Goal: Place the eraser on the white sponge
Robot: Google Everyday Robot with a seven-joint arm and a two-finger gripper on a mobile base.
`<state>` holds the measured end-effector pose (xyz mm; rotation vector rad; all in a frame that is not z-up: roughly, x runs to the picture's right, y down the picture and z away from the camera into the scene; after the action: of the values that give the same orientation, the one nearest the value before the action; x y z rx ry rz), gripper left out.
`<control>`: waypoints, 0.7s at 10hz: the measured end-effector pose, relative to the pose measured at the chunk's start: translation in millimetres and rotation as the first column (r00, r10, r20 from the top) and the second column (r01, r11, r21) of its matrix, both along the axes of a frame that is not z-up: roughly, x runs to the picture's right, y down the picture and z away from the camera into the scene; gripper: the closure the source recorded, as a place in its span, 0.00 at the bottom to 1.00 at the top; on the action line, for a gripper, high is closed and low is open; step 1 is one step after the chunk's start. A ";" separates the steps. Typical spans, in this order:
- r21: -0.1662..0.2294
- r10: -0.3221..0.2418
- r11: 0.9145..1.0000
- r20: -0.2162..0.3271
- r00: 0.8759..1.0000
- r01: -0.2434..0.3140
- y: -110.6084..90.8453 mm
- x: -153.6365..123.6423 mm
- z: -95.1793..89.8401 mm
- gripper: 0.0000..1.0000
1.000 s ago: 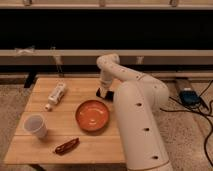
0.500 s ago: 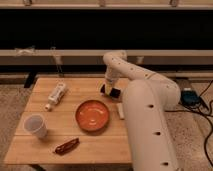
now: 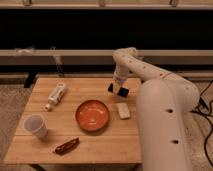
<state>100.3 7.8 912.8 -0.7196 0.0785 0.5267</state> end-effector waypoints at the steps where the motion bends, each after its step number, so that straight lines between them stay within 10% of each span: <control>1: -0.004 0.001 1.000 -0.003 1.000 -0.001 2.3 5.3 -4.7 1.00; 7: -0.055 0.006 0.998 -0.009 1.000 -0.007 36.2 37.2 -42.2 1.00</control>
<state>137.5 44.0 870.6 -0.7718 0.0997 0.5355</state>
